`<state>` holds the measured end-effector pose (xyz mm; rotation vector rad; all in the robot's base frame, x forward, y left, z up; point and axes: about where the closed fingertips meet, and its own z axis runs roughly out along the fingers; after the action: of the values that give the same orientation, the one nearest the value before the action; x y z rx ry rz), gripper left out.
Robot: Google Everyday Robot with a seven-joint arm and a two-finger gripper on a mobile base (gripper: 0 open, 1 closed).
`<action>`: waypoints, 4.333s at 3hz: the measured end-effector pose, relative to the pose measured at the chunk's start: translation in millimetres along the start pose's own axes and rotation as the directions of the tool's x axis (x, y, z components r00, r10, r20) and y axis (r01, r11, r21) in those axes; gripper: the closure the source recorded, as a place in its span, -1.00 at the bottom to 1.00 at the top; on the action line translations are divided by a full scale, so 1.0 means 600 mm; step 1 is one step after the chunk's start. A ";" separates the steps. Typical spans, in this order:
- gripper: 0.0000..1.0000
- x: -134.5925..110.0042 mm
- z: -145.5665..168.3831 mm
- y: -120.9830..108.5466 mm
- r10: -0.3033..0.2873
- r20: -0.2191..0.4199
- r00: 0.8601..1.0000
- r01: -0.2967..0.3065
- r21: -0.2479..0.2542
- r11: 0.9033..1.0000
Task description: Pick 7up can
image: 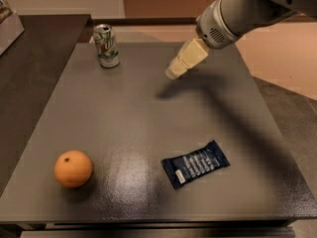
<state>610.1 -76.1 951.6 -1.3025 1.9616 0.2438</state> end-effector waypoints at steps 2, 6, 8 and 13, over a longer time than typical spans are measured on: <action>-1.00 -0.051 0.104 0.001 0.116 0.009 0.993 -0.116 0.038 0.993; -1.00 -0.138 0.246 -0.022 0.296 0.097 0.950 -0.303 0.066 0.951; -1.00 -0.144 0.272 -0.012 0.298 0.115 0.948 -0.306 0.056 0.950; -1.00 -0.216 0.386 -0.028 0.293 0.226 0.929 -0.302 0.009 0.953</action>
Offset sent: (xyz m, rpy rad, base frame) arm 0.0595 0.0864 -0.0402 0.0825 0.0578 -0.2003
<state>761.7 131.1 881.7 -0.9017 1.9522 0.4712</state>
